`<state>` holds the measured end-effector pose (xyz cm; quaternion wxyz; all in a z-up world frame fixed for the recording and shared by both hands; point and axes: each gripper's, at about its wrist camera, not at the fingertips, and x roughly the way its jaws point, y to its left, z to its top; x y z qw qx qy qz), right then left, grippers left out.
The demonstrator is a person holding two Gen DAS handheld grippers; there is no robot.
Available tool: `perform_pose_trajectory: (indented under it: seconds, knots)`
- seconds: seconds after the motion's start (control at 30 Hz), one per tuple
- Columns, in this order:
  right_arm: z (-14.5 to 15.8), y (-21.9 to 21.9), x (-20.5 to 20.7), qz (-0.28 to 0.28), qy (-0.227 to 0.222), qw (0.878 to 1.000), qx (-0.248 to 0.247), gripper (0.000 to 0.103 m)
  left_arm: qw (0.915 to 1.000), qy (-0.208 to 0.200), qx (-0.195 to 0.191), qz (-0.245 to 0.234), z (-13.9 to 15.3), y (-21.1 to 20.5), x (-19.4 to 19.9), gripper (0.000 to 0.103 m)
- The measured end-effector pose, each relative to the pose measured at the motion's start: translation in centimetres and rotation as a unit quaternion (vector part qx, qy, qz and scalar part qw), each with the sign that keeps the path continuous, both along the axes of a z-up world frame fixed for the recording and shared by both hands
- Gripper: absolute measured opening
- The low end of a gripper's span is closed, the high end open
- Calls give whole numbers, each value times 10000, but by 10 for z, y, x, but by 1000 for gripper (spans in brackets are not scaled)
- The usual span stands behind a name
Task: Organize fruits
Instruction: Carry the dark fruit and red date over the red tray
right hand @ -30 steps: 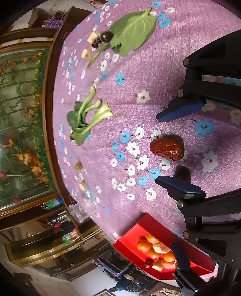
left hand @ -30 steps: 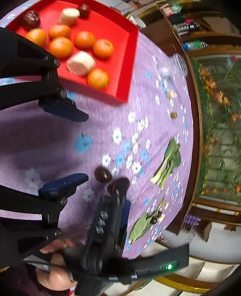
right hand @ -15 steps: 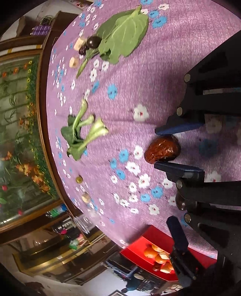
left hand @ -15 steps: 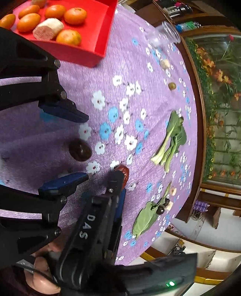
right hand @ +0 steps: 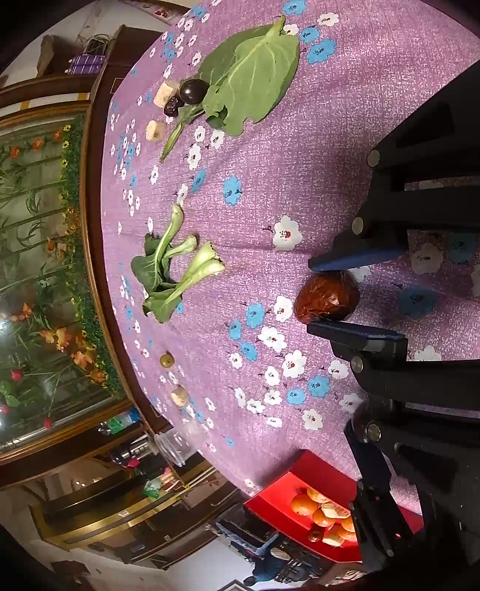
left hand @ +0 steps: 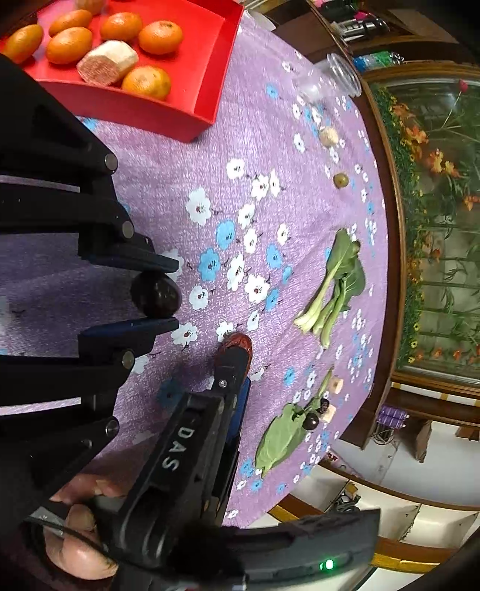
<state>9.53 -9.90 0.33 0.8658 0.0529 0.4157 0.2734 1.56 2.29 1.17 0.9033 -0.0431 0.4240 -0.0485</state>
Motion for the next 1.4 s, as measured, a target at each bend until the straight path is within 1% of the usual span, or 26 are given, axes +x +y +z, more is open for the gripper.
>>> perform_pose_trajectory:
  seconds: [0.1,0.33,0.53,0.87,1.1,1.4]
  knots:
    - [1,-2,0,-31,-18,10000,60,29,10000,-62,-8,41,5,2,-9,23]
    - [7,-7,-7,-44,-83,9997,205,29,9992,-213,-198,274,22,17,-33,23]
    - [19,-19,-24,-97,-23,9988,488,29,9981,-385,-315,368,38,25,-54,23]
    - [33,-38,-58,-44,294,9933,1116,29,9964,-613,-419,415,55,28,-83,23]
    - [43,-32,-81,73,242,9928,1169,29,9949,-746,-445,518,63,39,-104,23]
    - [64,-14,-113,357,-54,9944,997,29,9921,-860,-509,763,69,56,-129,23]
